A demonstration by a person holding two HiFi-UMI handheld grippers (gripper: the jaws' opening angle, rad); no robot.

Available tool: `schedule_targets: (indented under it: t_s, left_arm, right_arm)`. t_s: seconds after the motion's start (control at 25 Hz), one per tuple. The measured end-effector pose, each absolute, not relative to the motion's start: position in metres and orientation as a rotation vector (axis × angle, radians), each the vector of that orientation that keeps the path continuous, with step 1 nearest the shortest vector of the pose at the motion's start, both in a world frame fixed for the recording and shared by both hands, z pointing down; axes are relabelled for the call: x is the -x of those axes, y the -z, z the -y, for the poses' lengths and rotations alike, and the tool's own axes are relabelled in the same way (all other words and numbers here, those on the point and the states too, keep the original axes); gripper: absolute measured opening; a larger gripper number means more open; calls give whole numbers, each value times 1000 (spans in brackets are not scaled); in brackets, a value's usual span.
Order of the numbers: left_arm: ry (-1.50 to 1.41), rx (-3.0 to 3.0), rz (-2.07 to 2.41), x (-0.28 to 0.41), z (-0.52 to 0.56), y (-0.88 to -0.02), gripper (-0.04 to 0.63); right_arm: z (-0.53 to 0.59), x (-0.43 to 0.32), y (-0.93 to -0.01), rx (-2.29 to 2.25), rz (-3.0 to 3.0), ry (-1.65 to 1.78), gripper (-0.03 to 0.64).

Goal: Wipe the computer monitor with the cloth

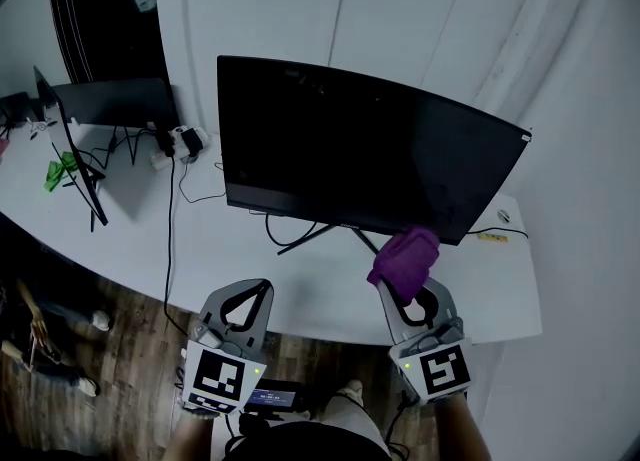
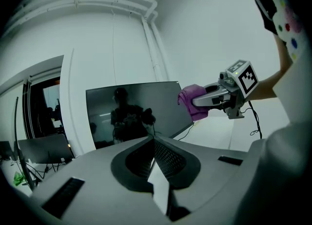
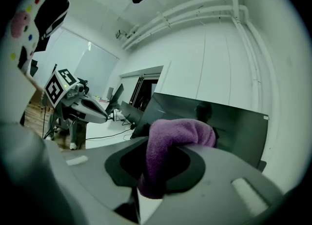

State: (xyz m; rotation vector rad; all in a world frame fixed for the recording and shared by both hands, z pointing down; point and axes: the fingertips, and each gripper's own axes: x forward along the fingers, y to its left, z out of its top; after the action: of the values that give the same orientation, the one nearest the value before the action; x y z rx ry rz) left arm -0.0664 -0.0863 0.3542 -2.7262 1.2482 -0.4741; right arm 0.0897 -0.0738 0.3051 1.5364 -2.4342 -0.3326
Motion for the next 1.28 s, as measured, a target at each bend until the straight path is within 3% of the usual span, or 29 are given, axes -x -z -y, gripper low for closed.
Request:
schedule_targets:
  t_s: [1.28]
  left_arm:
    - [507, 2645, -1467, 115, 125, -343, 6]
  right_arm:
    - [275, 36, -138, -1043, 2291, 1045, 78]
